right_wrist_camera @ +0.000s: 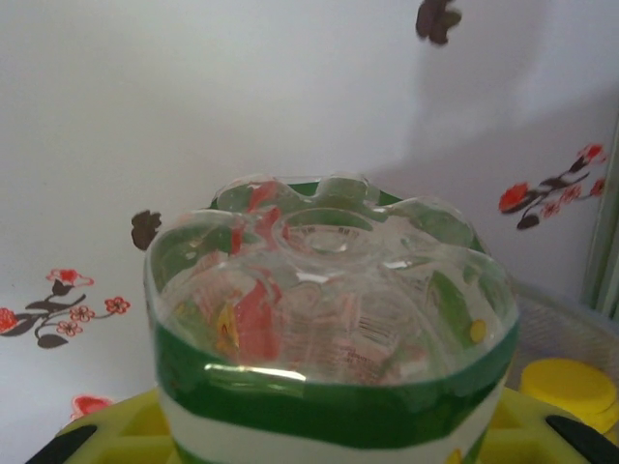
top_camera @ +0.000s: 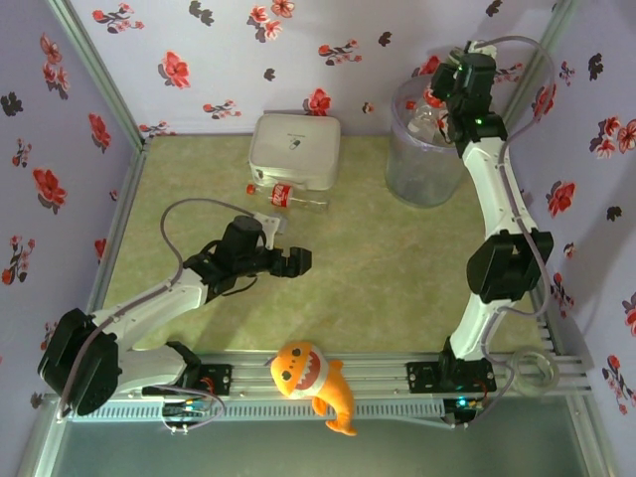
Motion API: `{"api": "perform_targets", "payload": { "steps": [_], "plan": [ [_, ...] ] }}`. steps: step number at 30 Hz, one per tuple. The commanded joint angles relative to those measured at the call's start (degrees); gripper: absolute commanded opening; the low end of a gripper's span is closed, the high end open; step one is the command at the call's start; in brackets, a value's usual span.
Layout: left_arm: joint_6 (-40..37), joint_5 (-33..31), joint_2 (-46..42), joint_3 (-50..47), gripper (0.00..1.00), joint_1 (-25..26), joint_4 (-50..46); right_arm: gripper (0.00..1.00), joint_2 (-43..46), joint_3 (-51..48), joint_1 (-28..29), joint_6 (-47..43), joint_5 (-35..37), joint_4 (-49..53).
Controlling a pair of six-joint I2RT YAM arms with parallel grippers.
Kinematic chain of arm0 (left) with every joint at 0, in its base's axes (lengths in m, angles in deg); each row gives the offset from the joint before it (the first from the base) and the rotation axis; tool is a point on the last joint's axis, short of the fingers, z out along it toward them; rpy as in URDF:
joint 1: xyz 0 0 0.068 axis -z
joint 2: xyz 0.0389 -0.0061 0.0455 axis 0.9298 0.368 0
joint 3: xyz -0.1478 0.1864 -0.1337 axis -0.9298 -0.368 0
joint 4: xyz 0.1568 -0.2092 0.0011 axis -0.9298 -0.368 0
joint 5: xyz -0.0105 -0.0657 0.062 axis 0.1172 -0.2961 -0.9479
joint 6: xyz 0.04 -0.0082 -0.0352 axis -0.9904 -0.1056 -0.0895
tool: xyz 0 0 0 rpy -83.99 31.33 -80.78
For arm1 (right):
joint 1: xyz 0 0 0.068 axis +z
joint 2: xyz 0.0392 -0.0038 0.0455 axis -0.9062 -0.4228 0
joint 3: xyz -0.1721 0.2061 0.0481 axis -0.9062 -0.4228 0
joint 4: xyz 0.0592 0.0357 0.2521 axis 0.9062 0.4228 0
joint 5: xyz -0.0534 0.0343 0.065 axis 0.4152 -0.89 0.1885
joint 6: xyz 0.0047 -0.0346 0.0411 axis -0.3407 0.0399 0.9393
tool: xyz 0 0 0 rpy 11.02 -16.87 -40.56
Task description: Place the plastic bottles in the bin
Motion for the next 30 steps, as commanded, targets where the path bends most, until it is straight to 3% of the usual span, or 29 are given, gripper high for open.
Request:
{"api": "perform_targets", "payload": {
  "steps": [1, 17, 23, 30],
  "plan": [
    [0.23, -1.00, -1.31, -0.28, 1.00, -0.28, -0.18, 0.36, -2.33, 3.03, -1.33, 4.18, -4.15, 4.26],
    [-0.34, -1.08, -1.00, 0.70, 1.00, -0.50, -1.38, 0.40, -11.32, 6.17, -4.61, 6.56, -10.26, 11.01],
    [-0.33, -1.08, -0.42, 1.05, 1.00, -0.50, -1.50, 0.63, -12.29, 6.48, -5.06, 6.79, -11.65, 12.06],
    [-0.41, -0.96, 0.87, 1.66, 1.00, -0.63, -1.26, 0.76, -7.37, 8.08, -4.97, 5.57, -11.95, 13.06]
  ]
}}
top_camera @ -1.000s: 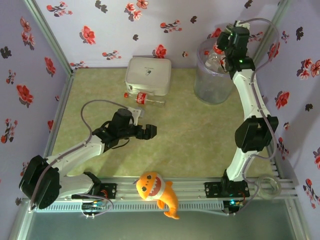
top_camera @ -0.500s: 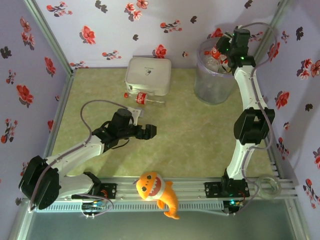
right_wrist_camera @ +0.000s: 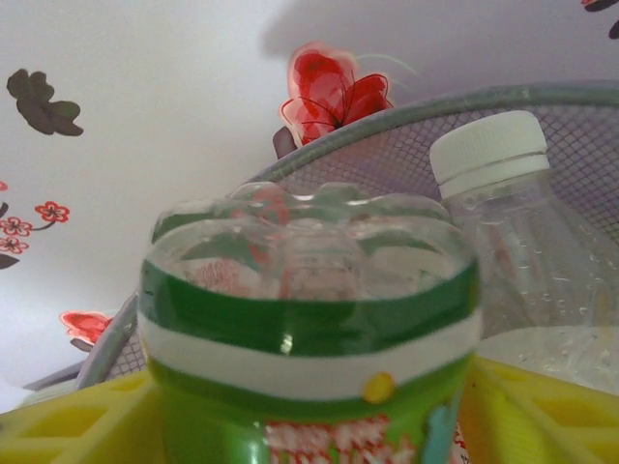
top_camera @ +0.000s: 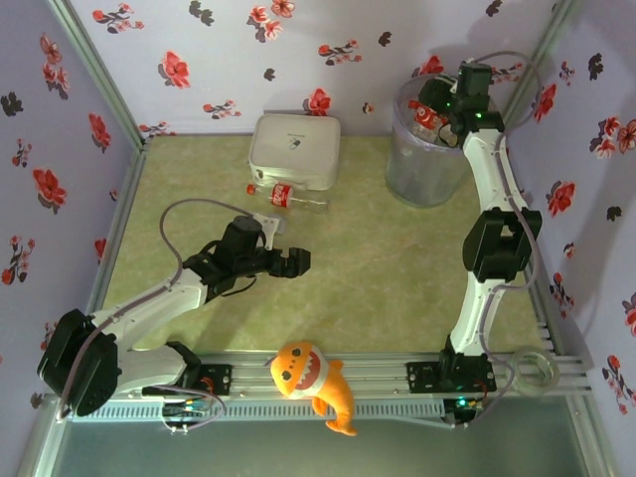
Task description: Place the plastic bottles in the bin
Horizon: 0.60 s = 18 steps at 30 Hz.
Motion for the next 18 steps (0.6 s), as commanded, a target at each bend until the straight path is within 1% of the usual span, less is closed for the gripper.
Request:
{"api": "perform_targets", "payload": {
  "steps": [1, 4, 6, 9, 11, 13, 14, 16, 18],
  "plan": [
    [-0.40, -0.47, 1.19, 1.70, 1.00, -0.49, 0.09, 0.78, 3.99, 2.03, -0.89, -1.27, 1.14, 4.45],
    [-0.40, -0.09, 2.00, 1.92, 1.00, -0.50, 0.65, 0.83, 6.78, 2.30, -0.89, -2.91, 2.60, 5.76],
    [-0.32, 0.01, 2.32, 1.91, 1.00, -0.50, 0.92, 0.84, 8.46, 2.30, -0.89, -4.23, 4.07, 6.60],
    [-0.30, 0.14, 2.47, 1.84, 1.00, -0.47, 1.11, 0.84, 10.52, 1.89, -0.89, -5.95, 5.96, 7.52],
    [-0.23, 0.14, 2.38, 1.81, 1.00, -0.46, 1.19, 0.81, 11.15, 1.64, -0.89, -6.54, 6.51, 7.81],
    [-0.23, 0.23, 2.32, 1.73, 1.00, -0.50, 1.19, 0.77, 11.07, 1.67, -0.89, -6.86, 6.76, 7.69],
    [-0.14, 0.23, 2.18, 1.74, 1.00, -0.50, 1.15, 0.73, 10.73, 1.89, -0.89, -6.95, 6.74, 7.61],
    [-0.10, 0.23, 1.89, 1.68, 1.00, -0.39, 1.09, 0.63, 9.31, 2.98, -0.89, -6.96, 6.55, 7.86],
    [-0.05, 0.19, 1.51, 1.49, 1.00, -0.50, 0.95, 0.57, 7.33, 4.84, -0.89, -6.81, 6.16, 8.11]
  ]
}}
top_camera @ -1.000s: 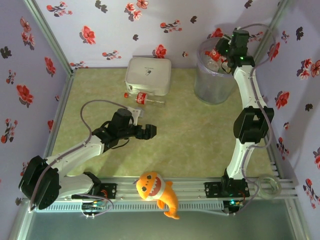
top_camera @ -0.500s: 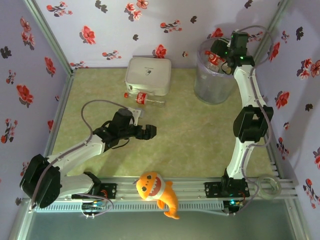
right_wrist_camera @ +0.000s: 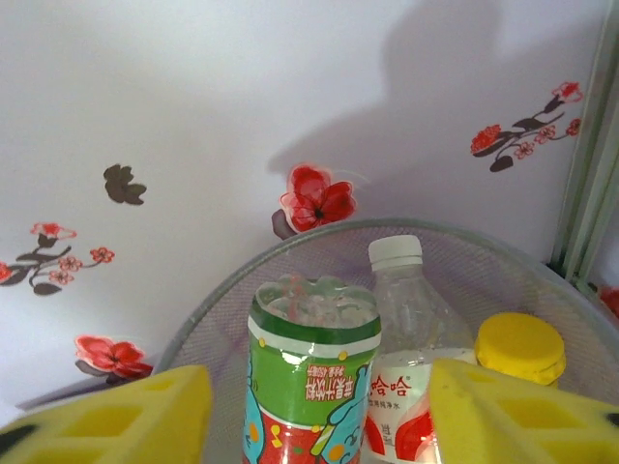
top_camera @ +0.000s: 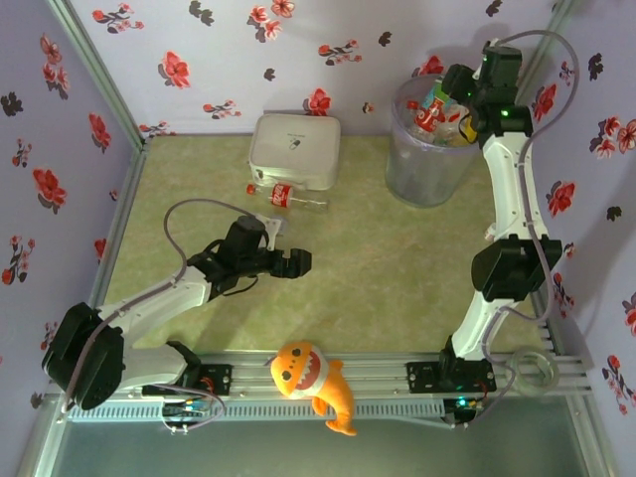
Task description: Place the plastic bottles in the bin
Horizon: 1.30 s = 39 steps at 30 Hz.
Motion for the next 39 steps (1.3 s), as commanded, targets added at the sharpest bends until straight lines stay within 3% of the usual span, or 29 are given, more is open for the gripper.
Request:
{"api": "perform_targets", "payload": {
  "steps": [1, 6, 18, 25, 39],
  "plan": [
    [0.03, 0.19, -0.67, 1.37, 1.00, -0.46, 0.76, 0.56, -4.02, 3.60, -0.25, -0.58, 0.42, 1.43],
    [0.21, -0.16, -1.94, 0.69, 1.00, -0.48, 0.40, 0.50, -8.74, 6.68, -0.25, 0.76, -1.31, 2.20],
    [0.05, -0.47, -2.00, 0.56, 1.00, -0.48, 0.24, 0.49, -13.75, 4.70, 0.10, 4.06, -8.22, 0.47],
    [-0.13, -0.43, -1.51, 0.66, 1.00, -0.48, 0.33, 0.49, -10.80, -2.06, 0.36, 4.61, -8.53, -2.55],
    [-6.72, -0.26, 3.26, 8.16, 1.00, -3.17, -6.66, 0.58, -0.04, 0.36, 0.36, 0.33, -6.08, 1.01]
  ]
}}
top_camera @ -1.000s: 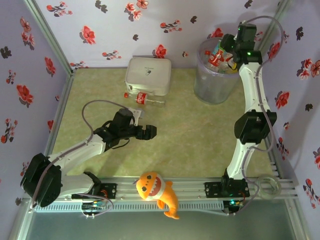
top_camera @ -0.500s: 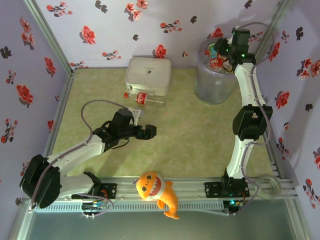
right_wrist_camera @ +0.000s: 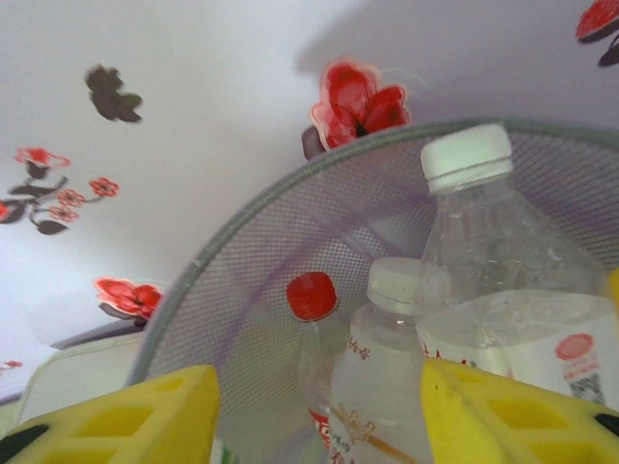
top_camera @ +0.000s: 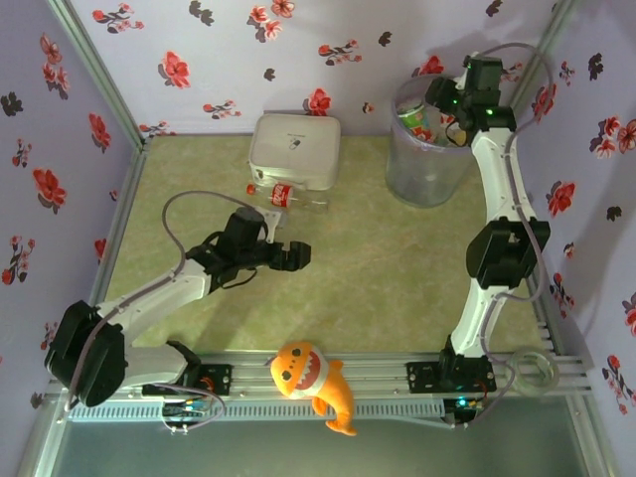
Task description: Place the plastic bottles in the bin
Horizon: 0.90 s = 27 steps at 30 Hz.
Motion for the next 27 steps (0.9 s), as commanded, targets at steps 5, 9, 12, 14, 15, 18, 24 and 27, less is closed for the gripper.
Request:
{"api": "perform_targets", "payload": {
  "steps": [5, 9, 12, 14, 15, 18, 24, 27],
  "plan": [
    [-7.86, 0.28, 4.39, 7.50, 1.00, -3.84, -6.49, 0.60, 9.55, -2.71, -0.05, -3.38, 1.41, 1.47],
    [-10.86, 0.64, 6.42, 10.46, 1.00, -6.57, -8.76, 0.62, 15.17, -8.70, -0.03, -4.59, 1.22, 1.05],
    [-13.37, 0.91, 8.67, 12.96, 1.00, -8.90, -10.32, 0.66, 19.81, -13.91, -0.05, -5.36, 0.68, 0.91],
    [-15.01, 0.91, 10.57, 14.91, 1.00, -10.49, -11.38, 0.71, 22.77, -17.31, -0.05, -5.76, -0.21, 1.29],
    [-16.11, 0.83, 11.91, 16.20, 1.00, -11.44, -12.10, 0.74, 24.44, -19.25, -0.05, -5.89, -0.81, 1.49],
    [-18.49, 0.74, 15.30, 19.54, 1.00, -13.87, -12.70, 0.81, 29.12, -24.99, -0.05, -5.81, -2.74, 2.36],
    [-18.57, 0.10, 23.40, 26.36, 1.00, -18.94, -11.26, 0.89, 38.27, -38.40, -0.05, -3.67, -6.92, 2.71],
    [-17.64, -1.15, 27.96, 29.89, 1.00, -20.61, -9.62, 0.90, 42.13, -43.77, -0.05, -3.11, -7.13, 3.76]
  ]
}}
